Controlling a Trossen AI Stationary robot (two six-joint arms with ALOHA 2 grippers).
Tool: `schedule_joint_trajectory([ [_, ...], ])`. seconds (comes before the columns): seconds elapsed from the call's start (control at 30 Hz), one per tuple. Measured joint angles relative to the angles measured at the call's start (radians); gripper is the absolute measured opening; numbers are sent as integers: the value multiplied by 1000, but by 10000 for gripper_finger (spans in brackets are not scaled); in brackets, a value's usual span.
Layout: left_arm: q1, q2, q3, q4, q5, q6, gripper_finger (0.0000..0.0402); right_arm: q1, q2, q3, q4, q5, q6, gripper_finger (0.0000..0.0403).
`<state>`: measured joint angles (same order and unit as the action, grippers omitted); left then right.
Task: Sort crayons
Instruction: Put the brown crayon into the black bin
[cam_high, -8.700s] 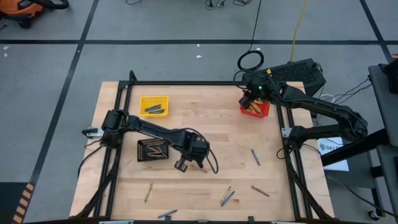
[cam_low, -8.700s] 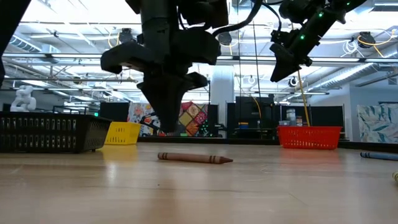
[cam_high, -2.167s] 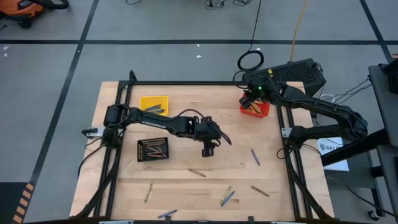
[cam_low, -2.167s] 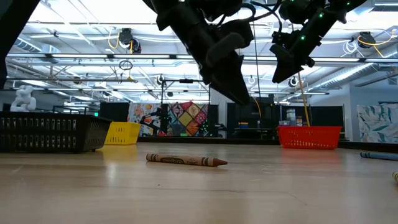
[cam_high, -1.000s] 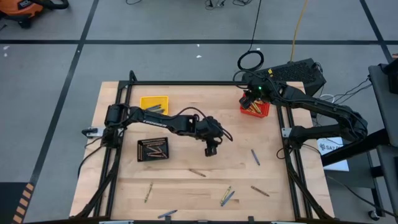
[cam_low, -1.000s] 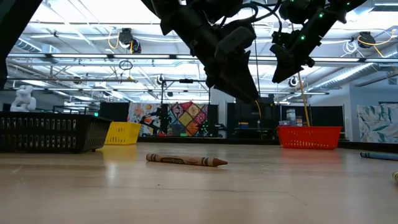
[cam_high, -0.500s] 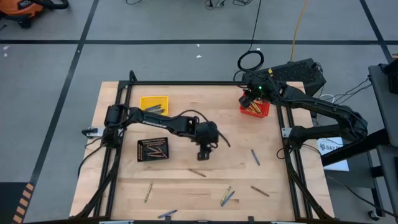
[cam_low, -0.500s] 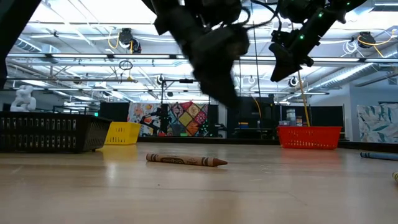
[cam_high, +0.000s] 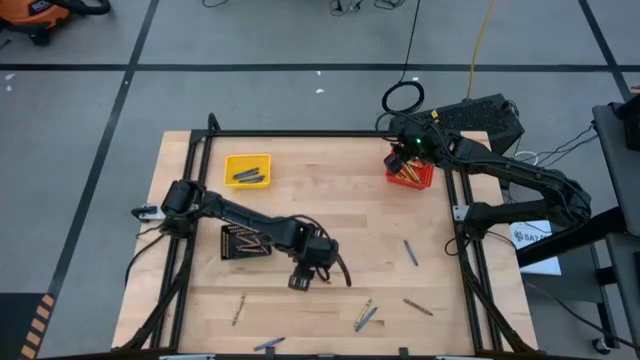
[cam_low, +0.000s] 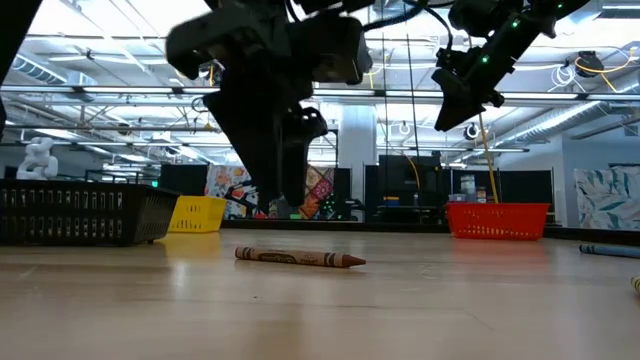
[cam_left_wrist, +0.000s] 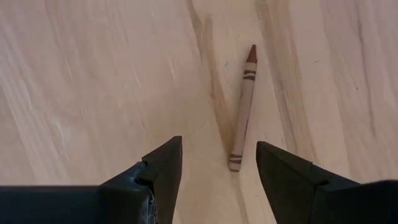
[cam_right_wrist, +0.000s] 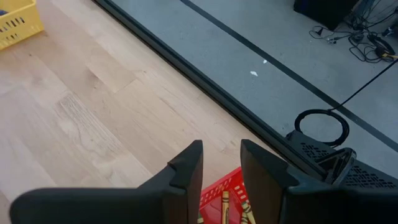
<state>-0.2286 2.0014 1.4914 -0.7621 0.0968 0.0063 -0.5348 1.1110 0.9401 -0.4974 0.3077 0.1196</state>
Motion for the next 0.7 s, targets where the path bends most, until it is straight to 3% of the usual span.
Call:
schedule_joint_trajectory([
  [0.27, -31, 8, -9, 72, 2, 1, 207, 0, 0, 0, -4, 0, 52, 96],
  [0.7, -15, 80, -27, 153, 115, 24, 207, 0, 0, 0, -20, -1, 52, 96],
])
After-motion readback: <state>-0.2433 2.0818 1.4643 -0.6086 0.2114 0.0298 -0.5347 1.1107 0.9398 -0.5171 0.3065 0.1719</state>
